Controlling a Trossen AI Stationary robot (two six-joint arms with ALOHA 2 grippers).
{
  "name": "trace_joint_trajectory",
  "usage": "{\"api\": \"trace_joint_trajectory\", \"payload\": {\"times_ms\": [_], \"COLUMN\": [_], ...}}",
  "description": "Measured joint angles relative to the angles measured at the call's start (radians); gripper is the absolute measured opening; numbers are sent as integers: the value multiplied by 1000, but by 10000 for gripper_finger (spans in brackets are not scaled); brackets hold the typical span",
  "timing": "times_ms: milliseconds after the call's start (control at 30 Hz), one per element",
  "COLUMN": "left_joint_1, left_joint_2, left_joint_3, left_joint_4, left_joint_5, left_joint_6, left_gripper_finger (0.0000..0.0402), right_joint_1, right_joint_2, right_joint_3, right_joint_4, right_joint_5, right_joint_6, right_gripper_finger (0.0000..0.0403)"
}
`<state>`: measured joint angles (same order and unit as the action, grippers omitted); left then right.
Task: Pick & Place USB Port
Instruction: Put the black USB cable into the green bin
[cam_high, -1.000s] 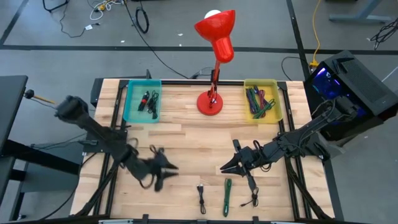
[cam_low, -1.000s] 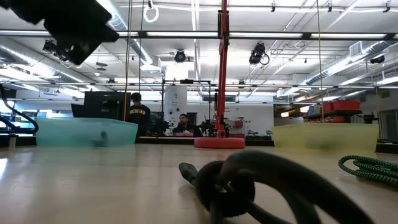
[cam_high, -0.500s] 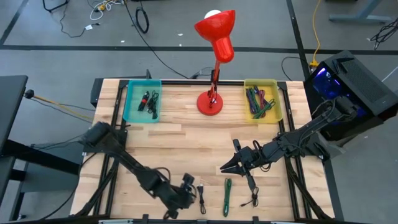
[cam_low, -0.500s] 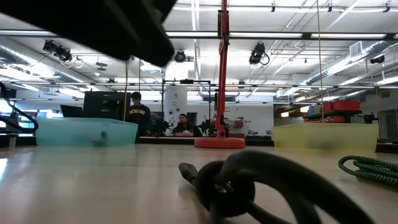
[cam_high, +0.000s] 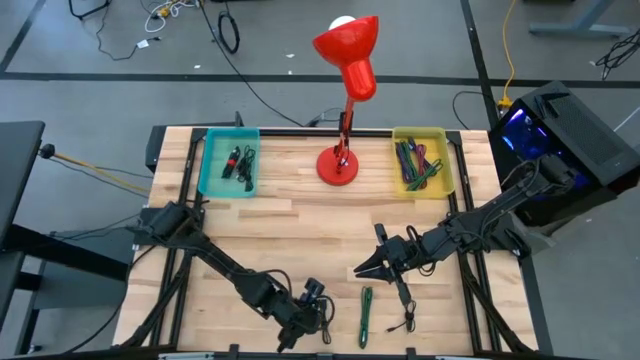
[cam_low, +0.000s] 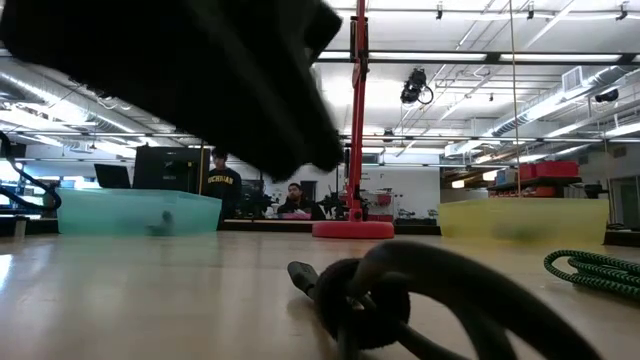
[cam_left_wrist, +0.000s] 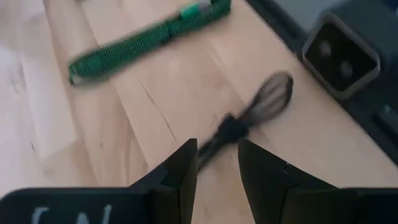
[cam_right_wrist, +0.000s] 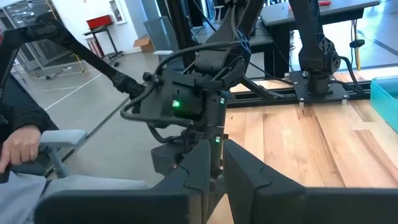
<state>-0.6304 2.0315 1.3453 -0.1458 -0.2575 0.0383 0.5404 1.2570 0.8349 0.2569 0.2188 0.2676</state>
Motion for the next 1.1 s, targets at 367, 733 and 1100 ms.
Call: {"api": "trace_joint_trajectory", "payload": {"times_ms": [367,733,1100], "left_joint_1": [-1,6,10], "left_joint_2": [60,122,129], "left_joint_3": [43,96,98], "left_joint_4": [19,-39,-25], "left_joint_5": [20,34,33], "left_joint_6": [24,34,47], "left_gripper_finger": [121,121,121], "right_joint_1": [0,0,0], "right_joint_2": [0,0,0], "right_joint_3": [0,0,0], "right_joint_4": [-1,-2,3], "right_joint_5": [1,1,1], "right_joint_6": [-4,-15,-15], "right_gripper_finger": [48,48,48]}}
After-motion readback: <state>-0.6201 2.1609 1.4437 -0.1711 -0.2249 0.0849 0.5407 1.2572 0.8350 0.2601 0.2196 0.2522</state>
